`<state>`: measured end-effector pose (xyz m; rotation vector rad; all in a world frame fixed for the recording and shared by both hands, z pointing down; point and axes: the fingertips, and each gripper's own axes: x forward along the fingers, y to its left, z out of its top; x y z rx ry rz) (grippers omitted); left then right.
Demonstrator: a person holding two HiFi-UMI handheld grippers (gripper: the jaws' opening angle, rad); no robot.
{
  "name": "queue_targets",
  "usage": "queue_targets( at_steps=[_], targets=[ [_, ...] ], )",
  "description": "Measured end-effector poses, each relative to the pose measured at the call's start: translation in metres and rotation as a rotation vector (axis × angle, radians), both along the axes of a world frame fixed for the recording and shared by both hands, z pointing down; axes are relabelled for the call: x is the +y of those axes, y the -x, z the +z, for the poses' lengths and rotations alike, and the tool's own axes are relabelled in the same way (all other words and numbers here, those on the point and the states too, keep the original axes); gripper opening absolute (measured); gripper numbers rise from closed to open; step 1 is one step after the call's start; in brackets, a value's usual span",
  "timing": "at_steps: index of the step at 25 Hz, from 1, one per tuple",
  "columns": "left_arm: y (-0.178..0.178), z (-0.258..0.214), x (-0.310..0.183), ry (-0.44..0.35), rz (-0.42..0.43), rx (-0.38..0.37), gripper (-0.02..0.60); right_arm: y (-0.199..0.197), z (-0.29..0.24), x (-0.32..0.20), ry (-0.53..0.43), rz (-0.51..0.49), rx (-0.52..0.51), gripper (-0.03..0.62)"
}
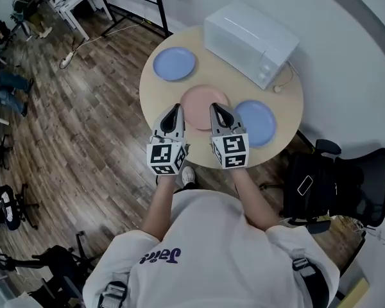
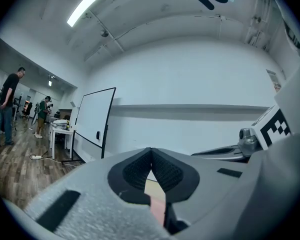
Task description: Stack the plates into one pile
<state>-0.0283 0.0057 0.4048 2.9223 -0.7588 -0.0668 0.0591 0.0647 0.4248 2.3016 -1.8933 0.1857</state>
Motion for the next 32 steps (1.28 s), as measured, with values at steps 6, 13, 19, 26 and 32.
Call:
queue_targets(
  at_steps=[6,13,19,26,32],
  targets=[
    [-0.010,0.021,-0.049,0.052,0.051,-0.029,0.014,-0.010,0.020,-0.048,0.059,0.031,-0.017,0.017],
    [-0.012,0.072,-0.082,0.175,0.126,-0.111,0.015,-0.024,0.067,-0.072,0.224,0.068,-0.047,0.018],
    [-0.031,0.129,-0.082,0.295,0.188,-0.225,0.015,-0.034,0.126,-0.069,0.414,-0.029,-0.145,0.018],
    [-0.044,0.187,-0.092,0.440,0.171,-0.335,0.015,-0.067,0.169,-0.078,0.561,-0.065,-0.150,0.018],
    [-0.052,0.236,-0.094,0.567,0.136,-0.406,0.015,-0.096,0.219,-0.069,0.740,-0.119,-0.232,0.018]
  ],
)
